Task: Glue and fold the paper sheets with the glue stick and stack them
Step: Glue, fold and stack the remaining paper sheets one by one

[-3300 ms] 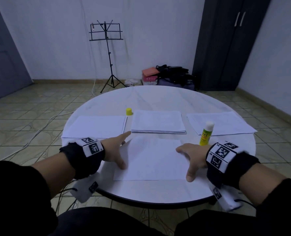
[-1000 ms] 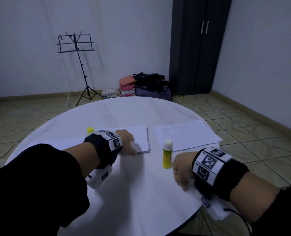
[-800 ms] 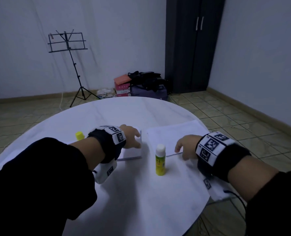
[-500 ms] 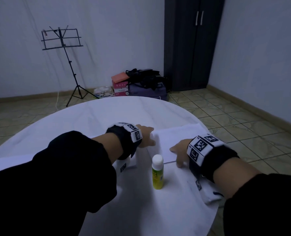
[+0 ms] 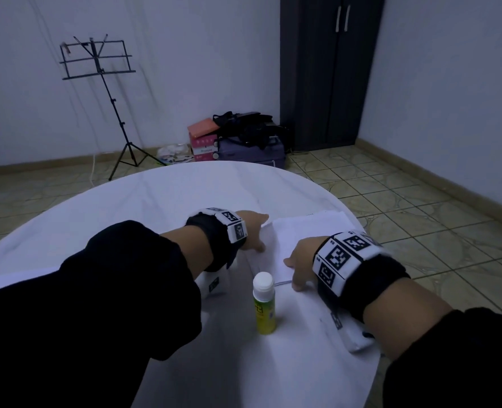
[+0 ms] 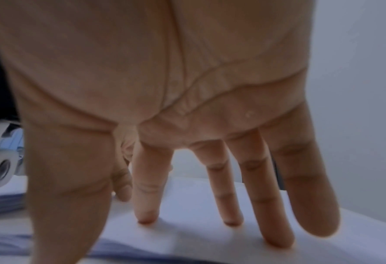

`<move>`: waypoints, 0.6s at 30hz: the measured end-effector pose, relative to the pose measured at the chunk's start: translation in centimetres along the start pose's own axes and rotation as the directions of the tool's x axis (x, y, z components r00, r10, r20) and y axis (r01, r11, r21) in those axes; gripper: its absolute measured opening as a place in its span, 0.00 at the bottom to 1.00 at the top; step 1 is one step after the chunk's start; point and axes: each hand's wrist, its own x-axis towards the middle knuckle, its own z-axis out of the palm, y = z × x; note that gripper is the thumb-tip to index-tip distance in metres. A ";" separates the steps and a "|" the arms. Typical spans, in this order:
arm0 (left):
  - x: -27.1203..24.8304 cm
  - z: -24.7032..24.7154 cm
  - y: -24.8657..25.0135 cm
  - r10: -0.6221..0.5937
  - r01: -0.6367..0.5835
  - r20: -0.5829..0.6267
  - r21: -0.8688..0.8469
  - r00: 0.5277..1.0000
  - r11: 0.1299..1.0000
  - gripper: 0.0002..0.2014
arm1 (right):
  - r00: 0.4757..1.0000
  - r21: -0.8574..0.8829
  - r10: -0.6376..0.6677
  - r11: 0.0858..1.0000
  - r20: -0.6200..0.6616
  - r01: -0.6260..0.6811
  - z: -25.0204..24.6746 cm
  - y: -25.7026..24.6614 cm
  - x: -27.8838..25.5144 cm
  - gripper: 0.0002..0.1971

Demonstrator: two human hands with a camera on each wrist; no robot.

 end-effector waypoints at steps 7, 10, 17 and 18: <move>-0.8 -1.1 -0.9 0.052 0.008 0.132 -0.418 0.990 0.909 0.37 | 0.999 -0.017 -0.018 1.000 -0.049 0.017 0.3 0.0 0.2 0.25; -1.2 -0.1 -0.8 0.084 0.045 0.195 -0.576 0.977 0.816 0.32 | 0.996 0.081 0.033 0.996 -0.085 -0.026 0.5 -0.3 0.1 0.23; -1.7 0.3 -1.4 0.090 0.093 0.186 -0.788 0.979 0.608 0.13 | 0.965 0.192 0.234 0.959 -0.122 -0.208 0.5 0.0 -0.3 0.19; -1.8 0.2 -1.6 0.078 0.102 0.176 -0.820 0.981 0.563 0.11 | 0.951 0.173 0.270 0.954 -0.148 -0.244 0.4 0.2 -0.6 0.19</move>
